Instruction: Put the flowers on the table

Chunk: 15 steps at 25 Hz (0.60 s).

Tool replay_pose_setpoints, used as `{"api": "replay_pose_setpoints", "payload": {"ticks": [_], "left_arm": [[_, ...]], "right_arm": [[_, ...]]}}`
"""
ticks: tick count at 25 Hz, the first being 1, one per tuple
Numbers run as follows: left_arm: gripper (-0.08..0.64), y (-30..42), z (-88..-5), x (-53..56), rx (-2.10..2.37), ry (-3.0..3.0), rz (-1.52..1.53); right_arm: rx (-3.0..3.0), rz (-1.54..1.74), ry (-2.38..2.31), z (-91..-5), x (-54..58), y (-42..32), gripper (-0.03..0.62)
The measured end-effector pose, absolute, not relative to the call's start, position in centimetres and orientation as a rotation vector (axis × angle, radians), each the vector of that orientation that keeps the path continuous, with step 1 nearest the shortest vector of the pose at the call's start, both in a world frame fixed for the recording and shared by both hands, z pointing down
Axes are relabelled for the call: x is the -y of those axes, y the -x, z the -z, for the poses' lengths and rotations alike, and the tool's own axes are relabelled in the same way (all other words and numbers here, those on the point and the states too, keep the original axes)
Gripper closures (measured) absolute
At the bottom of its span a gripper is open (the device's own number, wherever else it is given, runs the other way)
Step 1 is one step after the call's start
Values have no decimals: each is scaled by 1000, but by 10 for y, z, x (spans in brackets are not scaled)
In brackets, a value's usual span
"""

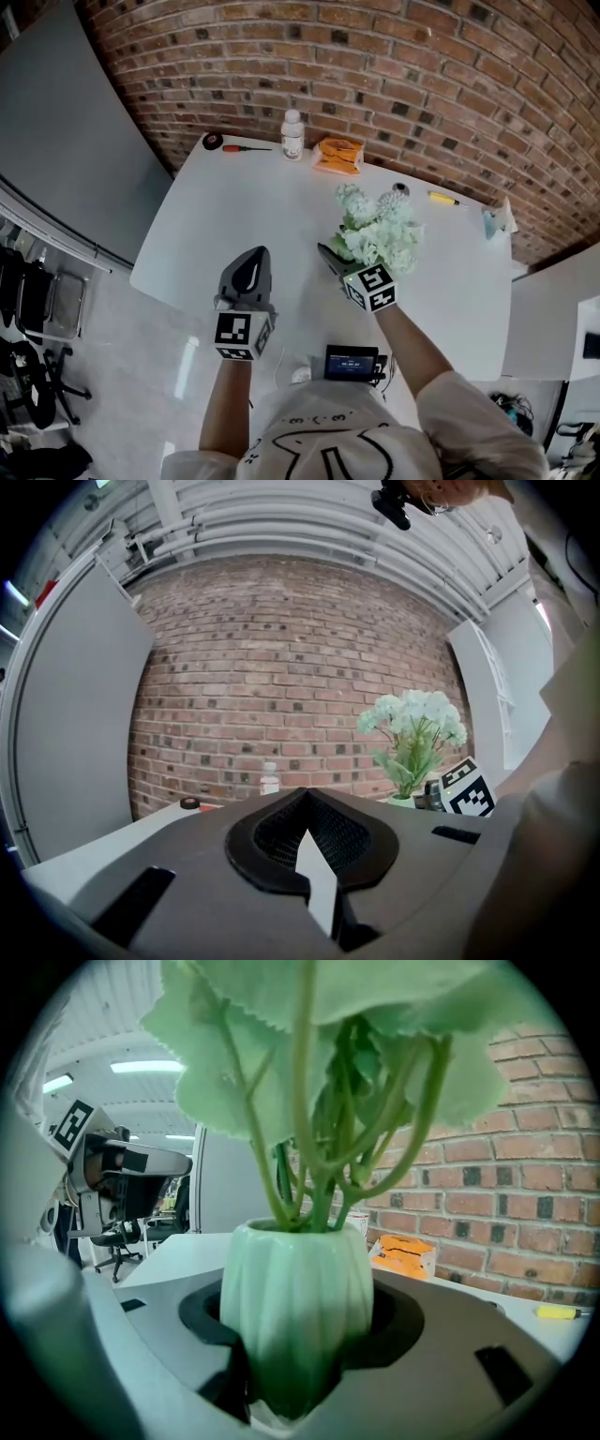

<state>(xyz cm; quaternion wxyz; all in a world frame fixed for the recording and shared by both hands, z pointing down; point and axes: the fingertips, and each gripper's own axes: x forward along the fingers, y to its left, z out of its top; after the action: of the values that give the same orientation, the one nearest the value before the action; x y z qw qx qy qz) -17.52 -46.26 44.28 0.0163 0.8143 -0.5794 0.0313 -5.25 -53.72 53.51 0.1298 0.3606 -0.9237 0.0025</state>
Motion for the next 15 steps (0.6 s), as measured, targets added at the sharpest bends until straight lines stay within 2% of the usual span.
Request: {"api": "replay_pose_setpoints", "payload": {"ticks": [15], "left_arm": [[551,180,-466,498,1783,-2499,-104]], "right_arm": [[2644,-17,-1109,-571,568,57,322]]}}
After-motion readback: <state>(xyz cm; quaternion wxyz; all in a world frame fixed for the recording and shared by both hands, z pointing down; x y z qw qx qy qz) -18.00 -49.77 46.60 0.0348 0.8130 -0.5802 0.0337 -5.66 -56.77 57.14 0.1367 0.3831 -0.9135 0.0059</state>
